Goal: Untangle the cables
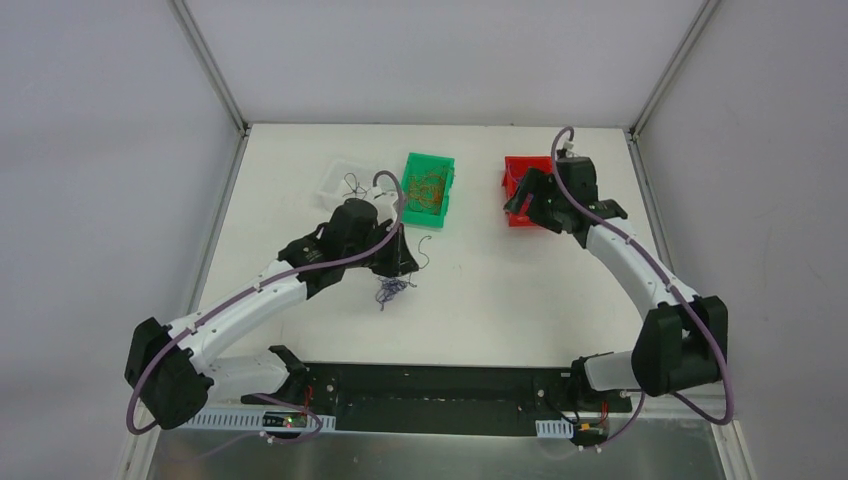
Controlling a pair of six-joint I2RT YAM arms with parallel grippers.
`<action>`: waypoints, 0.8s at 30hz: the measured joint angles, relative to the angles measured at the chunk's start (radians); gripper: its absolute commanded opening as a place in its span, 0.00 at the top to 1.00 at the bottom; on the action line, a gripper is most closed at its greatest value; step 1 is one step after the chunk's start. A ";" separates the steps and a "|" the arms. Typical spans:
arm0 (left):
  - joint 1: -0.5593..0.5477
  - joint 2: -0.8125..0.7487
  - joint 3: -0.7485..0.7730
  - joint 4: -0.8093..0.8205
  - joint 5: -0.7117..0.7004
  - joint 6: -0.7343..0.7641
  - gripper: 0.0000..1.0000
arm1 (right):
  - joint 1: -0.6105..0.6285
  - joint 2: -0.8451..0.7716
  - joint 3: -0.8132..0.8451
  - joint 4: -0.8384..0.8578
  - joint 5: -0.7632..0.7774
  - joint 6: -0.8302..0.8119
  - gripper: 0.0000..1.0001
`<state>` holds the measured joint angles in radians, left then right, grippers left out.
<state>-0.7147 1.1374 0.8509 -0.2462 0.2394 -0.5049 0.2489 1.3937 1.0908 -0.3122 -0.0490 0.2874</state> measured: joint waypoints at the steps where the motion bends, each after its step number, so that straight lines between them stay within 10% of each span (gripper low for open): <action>1: 0.001 -0.002 0.016 0.003 0.016 0.000 1.00 | 0.002 -0.014 -0.029 0.003 -0.017 0.001 0.21; 24: 0.100 -0.070 -0.104 -0.002 -0.111 -0.018 1.00 | 0.489 0.016 -0.368 0.378 -0.117 0.167 0.49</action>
<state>-0.6144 1.0676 0.7467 -0.2478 0.1287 -0.5232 0.7376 1.4094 0.7231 0.0658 -0.1665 0.4549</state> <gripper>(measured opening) 0.008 0.524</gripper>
